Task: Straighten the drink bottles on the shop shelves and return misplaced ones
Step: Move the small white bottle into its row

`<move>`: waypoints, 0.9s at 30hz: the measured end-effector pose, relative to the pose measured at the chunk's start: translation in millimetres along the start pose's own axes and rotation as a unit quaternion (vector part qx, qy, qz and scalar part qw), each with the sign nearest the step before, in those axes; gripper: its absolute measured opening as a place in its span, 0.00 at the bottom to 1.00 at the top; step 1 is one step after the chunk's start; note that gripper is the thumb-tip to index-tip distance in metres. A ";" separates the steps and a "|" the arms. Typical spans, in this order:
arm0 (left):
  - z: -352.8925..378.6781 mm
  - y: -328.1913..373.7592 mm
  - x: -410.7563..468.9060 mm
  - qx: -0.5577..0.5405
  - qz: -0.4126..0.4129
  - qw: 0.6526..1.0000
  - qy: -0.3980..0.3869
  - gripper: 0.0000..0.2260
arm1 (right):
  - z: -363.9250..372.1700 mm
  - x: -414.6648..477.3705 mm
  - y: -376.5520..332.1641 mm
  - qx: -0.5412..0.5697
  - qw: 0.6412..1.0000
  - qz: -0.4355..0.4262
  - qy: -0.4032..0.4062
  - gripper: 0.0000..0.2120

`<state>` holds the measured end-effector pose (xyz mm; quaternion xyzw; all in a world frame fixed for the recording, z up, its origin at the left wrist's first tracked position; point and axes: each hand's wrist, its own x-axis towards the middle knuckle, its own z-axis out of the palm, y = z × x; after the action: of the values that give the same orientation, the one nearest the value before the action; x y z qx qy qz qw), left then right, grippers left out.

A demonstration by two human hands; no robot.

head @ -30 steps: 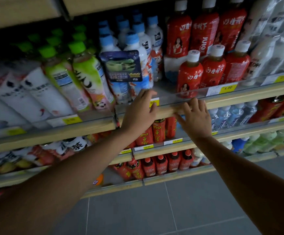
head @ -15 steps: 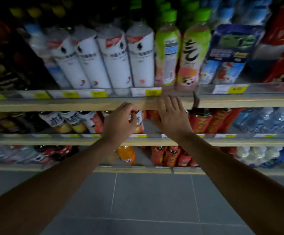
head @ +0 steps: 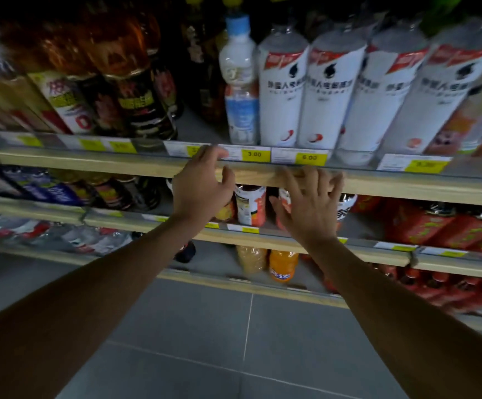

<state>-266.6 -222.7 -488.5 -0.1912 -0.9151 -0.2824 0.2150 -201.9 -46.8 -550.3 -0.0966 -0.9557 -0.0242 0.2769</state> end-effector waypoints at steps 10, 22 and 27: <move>27.0 10.2 64.4 -0.136 -0.033 0.990 0.002 0.25 | 18.3 12.0 -8.5 -0.031 0.989 0.083 0.116 0.14; 38.9 15.2 99.9 -0.322 -0.084 0.938 -0.100 0.26 | 27.7 12.6 -5.2 -0.051 0.985 0.050 0.158 0.13; 36.1 8.6 104.2 -0.295 -0.057 0.949 -0.095 0.27 | 29.8 13.2 -3.7 -0.053 0.985 0.032 0.161 0.14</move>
<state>-359.9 -170.7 -459.5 -0.2198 -0.8162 -0.5324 0.0448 -229.3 -45.2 -568.4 -0.1368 -0.8924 -0.0810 0.4222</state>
